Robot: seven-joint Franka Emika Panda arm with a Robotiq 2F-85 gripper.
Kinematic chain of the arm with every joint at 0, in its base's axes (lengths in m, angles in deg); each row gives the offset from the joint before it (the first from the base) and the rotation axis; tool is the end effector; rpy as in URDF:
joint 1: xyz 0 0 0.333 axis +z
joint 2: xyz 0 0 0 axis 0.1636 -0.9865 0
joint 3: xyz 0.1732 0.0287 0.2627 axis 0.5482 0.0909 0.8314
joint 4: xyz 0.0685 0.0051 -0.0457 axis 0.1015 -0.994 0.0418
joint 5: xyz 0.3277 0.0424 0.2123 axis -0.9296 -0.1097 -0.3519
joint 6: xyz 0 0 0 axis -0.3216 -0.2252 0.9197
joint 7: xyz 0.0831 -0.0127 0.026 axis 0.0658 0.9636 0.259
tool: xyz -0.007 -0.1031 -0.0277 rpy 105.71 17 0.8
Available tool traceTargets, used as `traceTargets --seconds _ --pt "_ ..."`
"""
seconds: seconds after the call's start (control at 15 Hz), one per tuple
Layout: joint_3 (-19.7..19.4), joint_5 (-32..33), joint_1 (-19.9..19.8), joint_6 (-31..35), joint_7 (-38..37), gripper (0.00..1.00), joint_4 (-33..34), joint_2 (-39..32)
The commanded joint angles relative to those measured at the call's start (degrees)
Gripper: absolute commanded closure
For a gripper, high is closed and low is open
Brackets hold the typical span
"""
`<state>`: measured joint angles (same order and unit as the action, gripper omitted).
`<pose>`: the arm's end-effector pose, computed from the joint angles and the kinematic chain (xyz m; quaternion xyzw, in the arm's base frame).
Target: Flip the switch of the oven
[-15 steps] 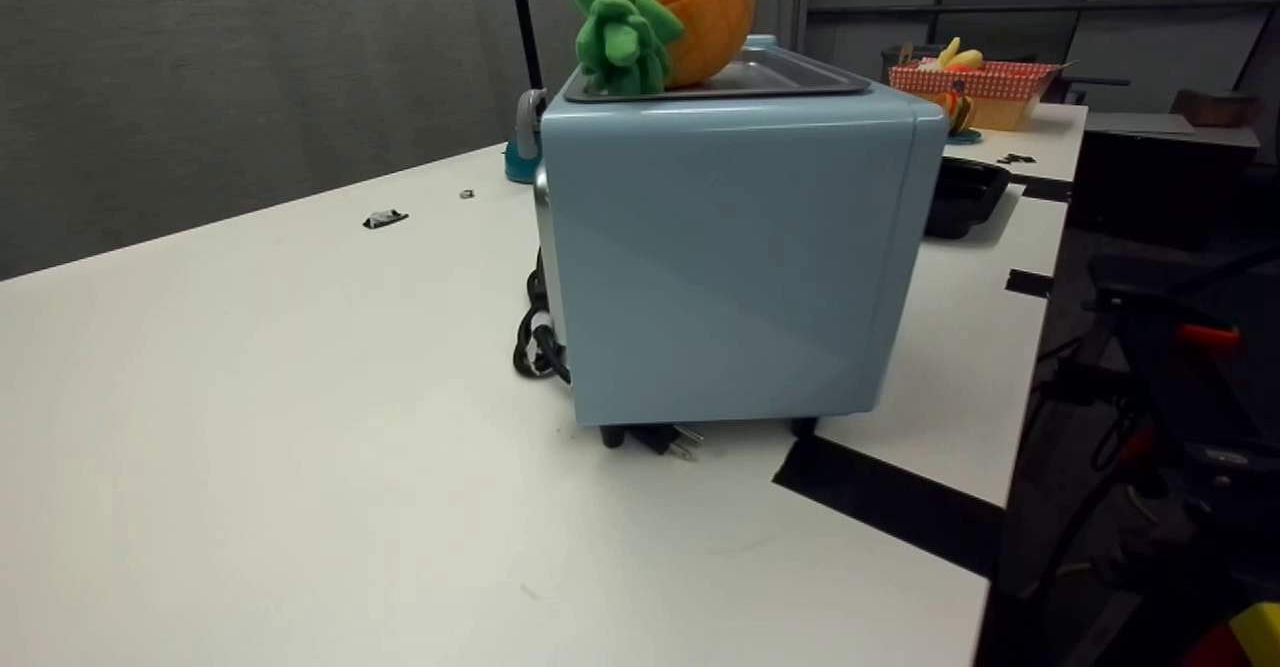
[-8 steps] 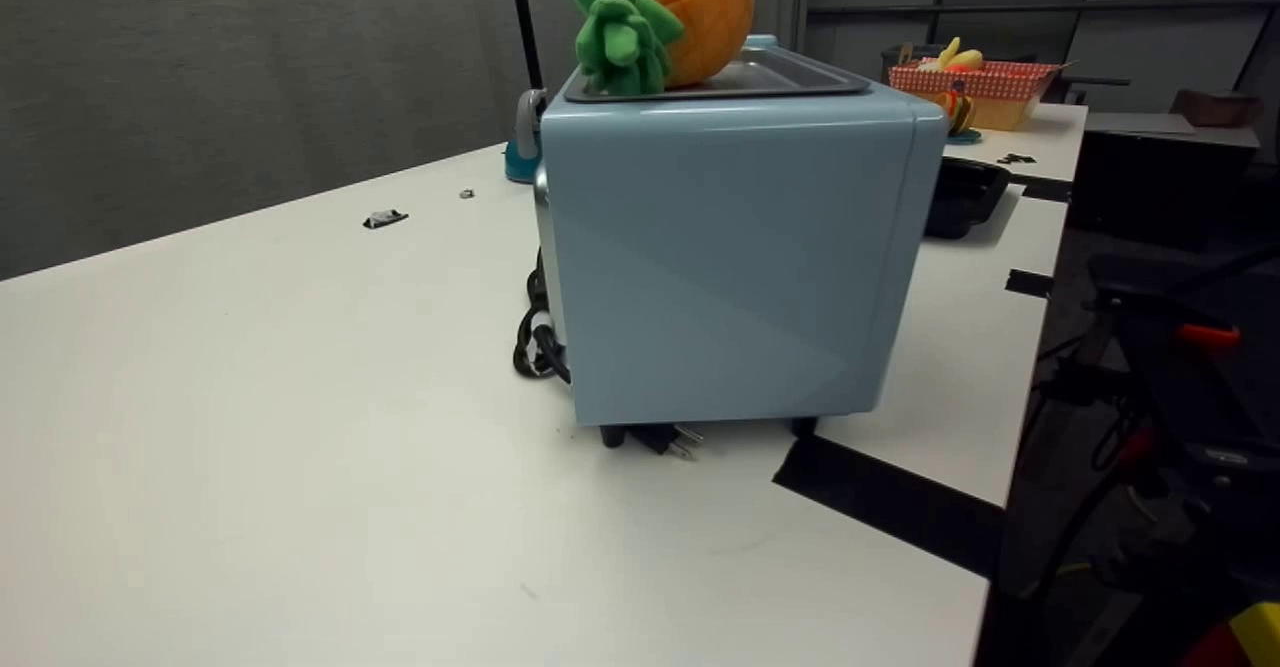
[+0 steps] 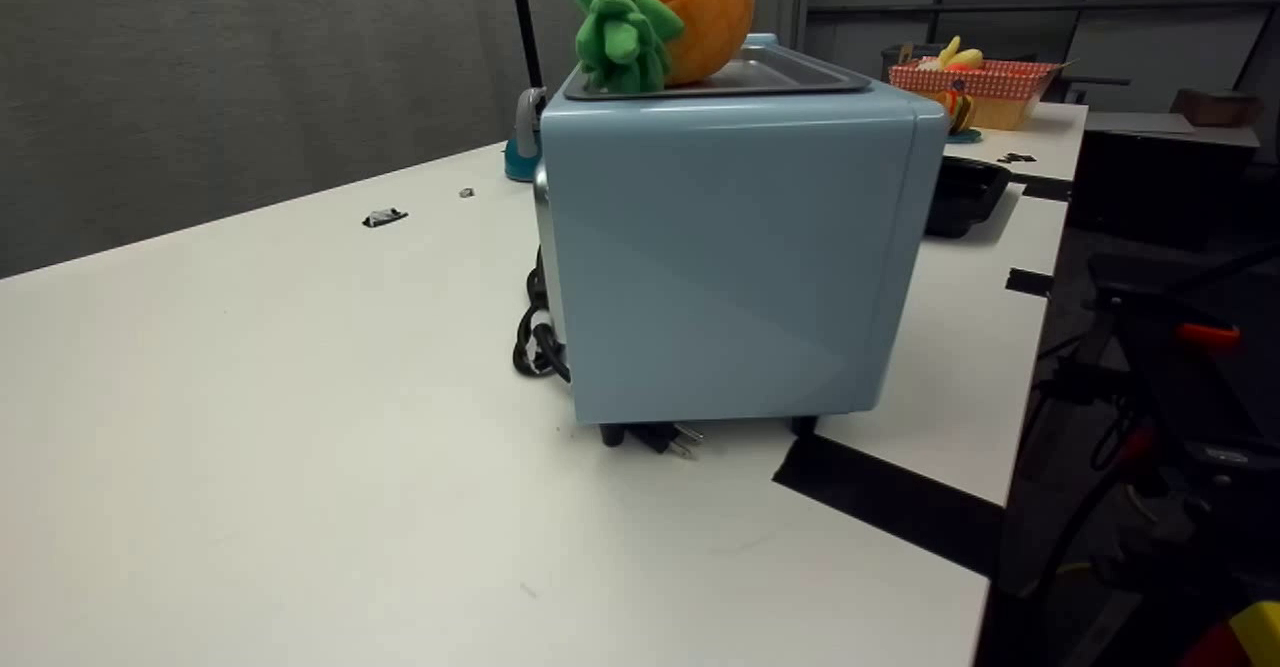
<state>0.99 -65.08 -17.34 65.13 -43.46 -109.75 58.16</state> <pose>0.4259 -0.0856 0.4550 0.9790 -0.0989 0.1641 0.0695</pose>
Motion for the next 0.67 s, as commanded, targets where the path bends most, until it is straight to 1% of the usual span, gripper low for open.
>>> traceTargets --seconds 0.0,0.13,0.2,0.6 --pt "1.1 1.1 -1.4 1.1 -1.0 0.0 -1.5 1.9" --pt "1.1 1.0 -1.4 0.9 -0.9 0.0 -1.4 1.9" --pt "0.5 -0.4 -0.6 -0.2 0.3 0.0 -0.1 0.3" --pt "0.5 -0.4 -0.7 -0.2 0.3 0.0 -0.1 0.3"
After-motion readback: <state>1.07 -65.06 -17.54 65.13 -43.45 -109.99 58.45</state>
